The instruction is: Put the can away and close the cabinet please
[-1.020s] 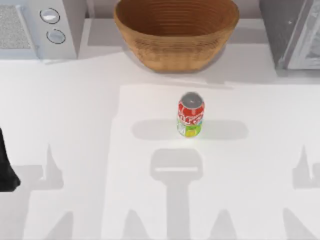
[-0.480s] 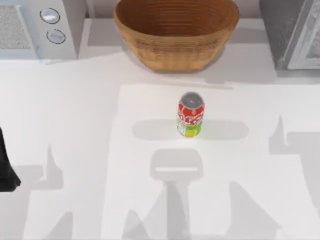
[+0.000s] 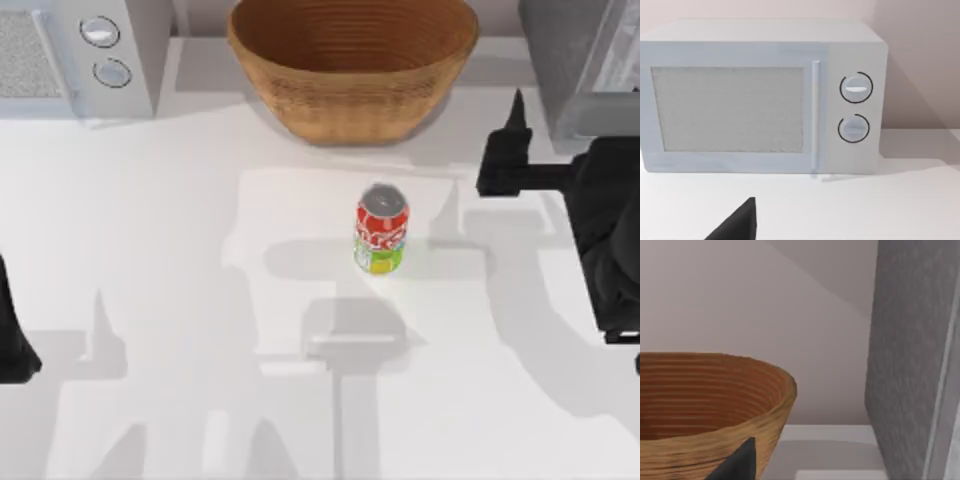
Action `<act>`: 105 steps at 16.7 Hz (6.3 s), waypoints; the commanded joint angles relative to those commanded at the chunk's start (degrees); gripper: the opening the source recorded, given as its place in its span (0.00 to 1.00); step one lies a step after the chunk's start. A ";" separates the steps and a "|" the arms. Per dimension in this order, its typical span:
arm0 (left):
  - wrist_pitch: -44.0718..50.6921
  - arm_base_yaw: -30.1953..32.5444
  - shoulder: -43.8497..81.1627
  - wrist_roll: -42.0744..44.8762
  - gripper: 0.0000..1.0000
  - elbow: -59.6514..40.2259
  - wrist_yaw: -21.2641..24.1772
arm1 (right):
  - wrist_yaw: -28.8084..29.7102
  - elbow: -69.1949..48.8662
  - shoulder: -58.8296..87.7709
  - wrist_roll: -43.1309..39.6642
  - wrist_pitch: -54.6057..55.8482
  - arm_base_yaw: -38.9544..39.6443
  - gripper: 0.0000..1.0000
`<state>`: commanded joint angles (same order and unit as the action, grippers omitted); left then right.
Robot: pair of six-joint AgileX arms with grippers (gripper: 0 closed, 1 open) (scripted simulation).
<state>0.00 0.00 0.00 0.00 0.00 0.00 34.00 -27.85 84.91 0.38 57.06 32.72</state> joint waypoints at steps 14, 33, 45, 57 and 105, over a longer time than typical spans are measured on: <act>0.00 0.00 0.00 0.00 1.00 0.00 0.00 | 22.40 -18.57 56.67 0.02 37.86 21.48 1.00; 0.00 0.00 0.00 0.00 1.00 0.00 0.00 | 15.05 -28.07 59.15 -0.06 30.98 14.11 1.00; 0.00 0.00 0.00 0.00 1.00 0.00 0.00 | 15.05 -28.07 59.15 -0.06 30.98 14.11 0.10; 0.00 0.00 0.00 0.00 1.00 0.00 0.00 | 15.00 -27.99 58.25 0.10 30.21 14.28 0.00; 0.00 0.00 0.00 0.00 1.00 0.00 0.00 | -33.95 19.42 -73.12 -0.79 -48.76 -28.22 0.00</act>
<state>0.00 0.00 0.00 0.00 0.00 0.00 0.05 -8.42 11.79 -0.41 8.30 4.50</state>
